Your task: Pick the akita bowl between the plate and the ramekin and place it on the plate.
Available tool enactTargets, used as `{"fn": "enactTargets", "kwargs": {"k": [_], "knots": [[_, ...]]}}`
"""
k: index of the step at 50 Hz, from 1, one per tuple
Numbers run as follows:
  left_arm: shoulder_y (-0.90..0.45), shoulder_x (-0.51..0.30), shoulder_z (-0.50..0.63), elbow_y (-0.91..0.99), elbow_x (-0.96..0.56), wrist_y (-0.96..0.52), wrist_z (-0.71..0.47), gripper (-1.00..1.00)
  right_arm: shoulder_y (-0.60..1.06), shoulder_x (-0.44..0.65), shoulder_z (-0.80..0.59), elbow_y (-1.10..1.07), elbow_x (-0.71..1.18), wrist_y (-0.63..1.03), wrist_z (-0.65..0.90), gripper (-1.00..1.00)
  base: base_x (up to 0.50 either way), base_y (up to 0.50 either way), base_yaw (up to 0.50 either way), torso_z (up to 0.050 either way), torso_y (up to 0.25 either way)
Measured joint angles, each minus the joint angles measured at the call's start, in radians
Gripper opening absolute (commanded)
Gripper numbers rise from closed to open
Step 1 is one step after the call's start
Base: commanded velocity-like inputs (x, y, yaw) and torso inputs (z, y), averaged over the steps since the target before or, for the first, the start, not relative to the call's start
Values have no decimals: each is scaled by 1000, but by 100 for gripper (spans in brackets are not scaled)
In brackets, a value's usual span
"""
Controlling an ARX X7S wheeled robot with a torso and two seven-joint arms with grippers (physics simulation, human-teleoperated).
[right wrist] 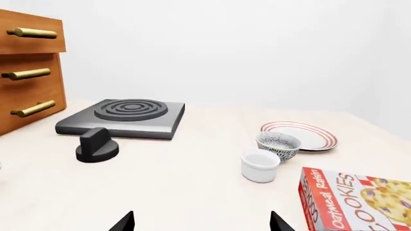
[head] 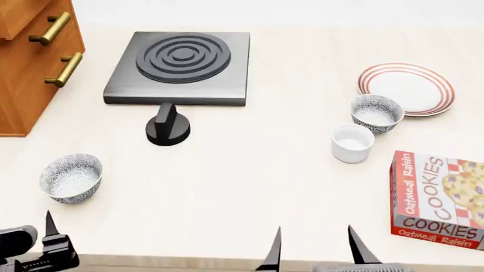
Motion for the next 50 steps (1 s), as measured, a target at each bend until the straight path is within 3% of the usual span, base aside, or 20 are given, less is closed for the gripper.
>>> {"fn": "enactTargets", "kwargs": {"k": [26, 50], "knots": [[-77, -50, -97, -108, -35, 7, -60, 100, 207, 67, -33, -224, 14, 285, -6, 100, 0, 0, 0, 0, 0], [-78, -57, -112, -121, -47, 33, -80, 100, 238, 108, -51, -295, 20, 281, -12, 100, 0, 0, 0, 0, 0]]}}
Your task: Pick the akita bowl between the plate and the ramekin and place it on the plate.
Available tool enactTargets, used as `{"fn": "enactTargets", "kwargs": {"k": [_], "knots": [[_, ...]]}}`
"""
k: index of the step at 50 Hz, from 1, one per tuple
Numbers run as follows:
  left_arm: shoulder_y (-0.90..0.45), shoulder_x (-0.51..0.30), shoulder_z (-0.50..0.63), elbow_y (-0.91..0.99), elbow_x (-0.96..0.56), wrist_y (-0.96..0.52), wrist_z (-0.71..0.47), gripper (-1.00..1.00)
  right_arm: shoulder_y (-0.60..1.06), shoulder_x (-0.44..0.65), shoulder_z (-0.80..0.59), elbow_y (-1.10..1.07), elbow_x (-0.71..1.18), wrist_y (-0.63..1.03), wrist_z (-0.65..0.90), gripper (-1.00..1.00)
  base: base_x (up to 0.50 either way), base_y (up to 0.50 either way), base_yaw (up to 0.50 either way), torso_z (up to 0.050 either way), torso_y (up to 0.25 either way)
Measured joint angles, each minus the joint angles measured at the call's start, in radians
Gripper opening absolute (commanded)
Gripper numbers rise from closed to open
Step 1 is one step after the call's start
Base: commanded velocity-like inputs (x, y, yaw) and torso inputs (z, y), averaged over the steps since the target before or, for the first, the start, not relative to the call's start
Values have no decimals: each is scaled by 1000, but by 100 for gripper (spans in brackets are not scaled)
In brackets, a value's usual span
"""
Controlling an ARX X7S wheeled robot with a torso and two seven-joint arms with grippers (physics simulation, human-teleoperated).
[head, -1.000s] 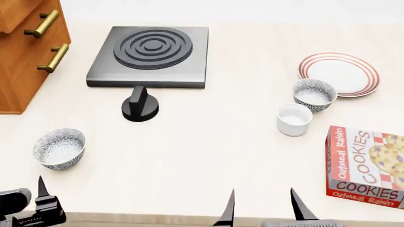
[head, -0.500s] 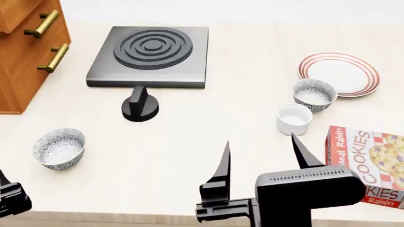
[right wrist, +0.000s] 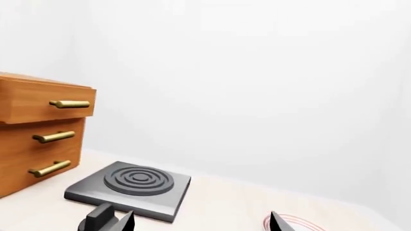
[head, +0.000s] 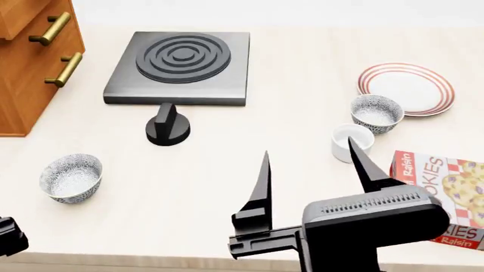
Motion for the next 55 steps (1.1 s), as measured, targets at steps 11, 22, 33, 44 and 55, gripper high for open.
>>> {"fn": "enactTargets", "kwargs": {"k": [11, 22, 33, 44, 55], "knots": [[12, -5, 2, 9, -3, 7, -2, 100, -11, 5, 5, -4, 22, -13, -5, 100, 0, 0, 0, 0, 0], [16, -9, 5, 10, -3, 13, -7, 100, -19, 0, 25, -33, 54, -2, 1, 100, 0, -129, 0, 0, 0], [2, -12, 10, -9, -4, 18, -10, 100, -3, -8, 14, -6, 58, -10, 10, 100, 0, -174, 0, 0, 0], [-13, -12, 16, -32, -3, 25, -14, 100, 9, -5, 19, 46, 67, -48, 7, 100, 0, -174, 0, 0, 0], [-15, -14, 21, -37, -5, 28, -18, 100, 9, -3, 24, 70, 77, -71, 8, 100, 0, -176, 0, 0, 0]]}}
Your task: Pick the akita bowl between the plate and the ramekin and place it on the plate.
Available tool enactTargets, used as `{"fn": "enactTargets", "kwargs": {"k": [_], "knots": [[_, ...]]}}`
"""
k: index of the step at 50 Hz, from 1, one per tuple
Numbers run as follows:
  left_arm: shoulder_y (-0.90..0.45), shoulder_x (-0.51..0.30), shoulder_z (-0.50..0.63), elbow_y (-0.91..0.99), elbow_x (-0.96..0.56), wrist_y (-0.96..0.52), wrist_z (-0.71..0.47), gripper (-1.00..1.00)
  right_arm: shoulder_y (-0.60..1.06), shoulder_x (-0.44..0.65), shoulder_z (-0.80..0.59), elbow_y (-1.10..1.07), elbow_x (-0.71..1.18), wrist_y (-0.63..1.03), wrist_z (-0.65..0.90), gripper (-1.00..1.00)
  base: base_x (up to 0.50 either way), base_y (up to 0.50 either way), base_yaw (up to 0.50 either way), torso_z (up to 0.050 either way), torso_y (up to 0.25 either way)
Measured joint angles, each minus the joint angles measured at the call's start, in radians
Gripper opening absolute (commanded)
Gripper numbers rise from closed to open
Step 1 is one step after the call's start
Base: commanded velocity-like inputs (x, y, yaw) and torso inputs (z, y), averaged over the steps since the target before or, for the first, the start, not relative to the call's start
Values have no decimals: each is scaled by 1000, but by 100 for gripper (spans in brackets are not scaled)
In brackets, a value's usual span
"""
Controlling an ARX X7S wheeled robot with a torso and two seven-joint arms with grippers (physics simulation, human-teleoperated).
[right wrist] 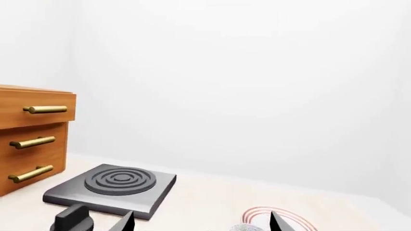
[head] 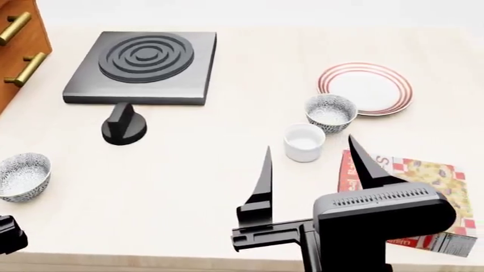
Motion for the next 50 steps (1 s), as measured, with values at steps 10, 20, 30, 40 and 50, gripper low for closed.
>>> {"fn": "enactTargets", "kwargs": {"k": [10, 20, 30, 40, 50], "knots": [[2, -2, 3, -1, -3, 4, -3, 100, -4, 2, 2, 3, 8, -7, 5, 100, 0, -176, 0, 0, 0], [3, -5, 6, 1, -6, 2, -6, 100, -6, 5, 5, 0, 17, -8, 11, 100, 0, -176, 0, 0, 0], [3, -7, 9, 2, -9, 1, -9, 100, -6, 7, 7, 1, 25, -11, 16, 100, 0, -177, 0, 0, 0], [3, -10, 11, 2, -13, 2, -11, 100, -6, 10, 7, -2, 32, -11, 21, 100, 0, -177, 0, 0, 0], [3, -11, 14, 0, -15, 3, -13, 100, -6, 14, 6, -2, 37, -10, 27, 100, 0, -176, 0, 0, 0]]}}
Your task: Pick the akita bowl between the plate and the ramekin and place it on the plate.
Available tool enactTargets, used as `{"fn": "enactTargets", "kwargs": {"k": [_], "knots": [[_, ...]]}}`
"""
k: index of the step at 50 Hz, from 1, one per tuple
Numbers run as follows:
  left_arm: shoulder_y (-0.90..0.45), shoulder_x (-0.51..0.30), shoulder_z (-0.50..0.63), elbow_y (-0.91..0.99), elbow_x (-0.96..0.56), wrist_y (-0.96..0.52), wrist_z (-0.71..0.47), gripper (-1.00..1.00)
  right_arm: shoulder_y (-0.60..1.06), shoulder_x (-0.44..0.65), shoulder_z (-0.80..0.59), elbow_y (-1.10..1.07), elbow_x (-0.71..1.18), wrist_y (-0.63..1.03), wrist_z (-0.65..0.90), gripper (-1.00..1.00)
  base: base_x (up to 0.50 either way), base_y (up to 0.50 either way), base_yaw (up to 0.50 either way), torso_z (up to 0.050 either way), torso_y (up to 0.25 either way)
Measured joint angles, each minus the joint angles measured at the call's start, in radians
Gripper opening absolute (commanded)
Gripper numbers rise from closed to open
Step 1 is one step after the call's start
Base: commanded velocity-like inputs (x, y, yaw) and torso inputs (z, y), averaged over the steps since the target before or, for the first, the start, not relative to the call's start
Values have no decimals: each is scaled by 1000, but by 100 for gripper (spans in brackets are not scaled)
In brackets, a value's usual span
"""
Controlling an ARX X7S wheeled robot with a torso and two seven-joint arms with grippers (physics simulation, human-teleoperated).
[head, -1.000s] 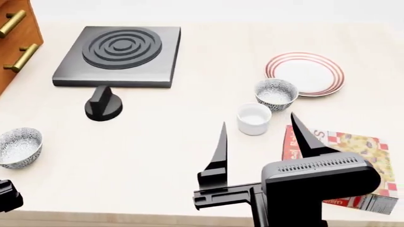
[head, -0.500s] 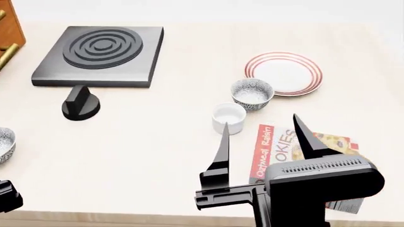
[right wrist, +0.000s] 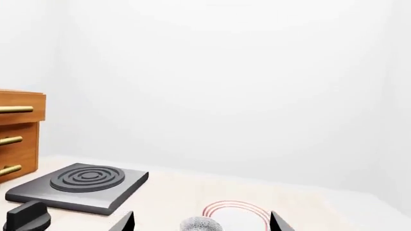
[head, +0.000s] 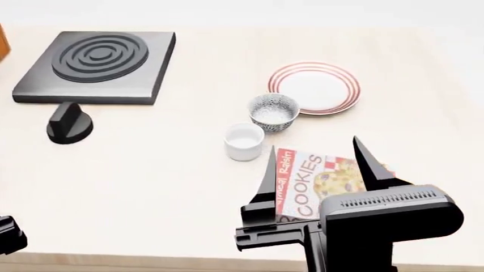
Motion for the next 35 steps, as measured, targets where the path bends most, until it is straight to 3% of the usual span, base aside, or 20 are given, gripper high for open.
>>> {"fn": "enactTargets", "kwargs": {"k": [12, 25, 35], "knots": [[0, -2, 3, 0, -3, 2, -3, 100, 0, 5, -3, 2, 5, -3, 7, 100, 0, -170, 0, 0, 0], [0, -4, 7, -2, -7, 4, -6, 100, 6, 15, -18, 3, -3, 5, 17, 100, 0, 0, 0, 0, 0], [0, -6, 10, -3, -9, 4, -9, 100, 8, 20, -27, 13, 0, 1, 16, 100, 236, 0, 0, 0, 0]]}}
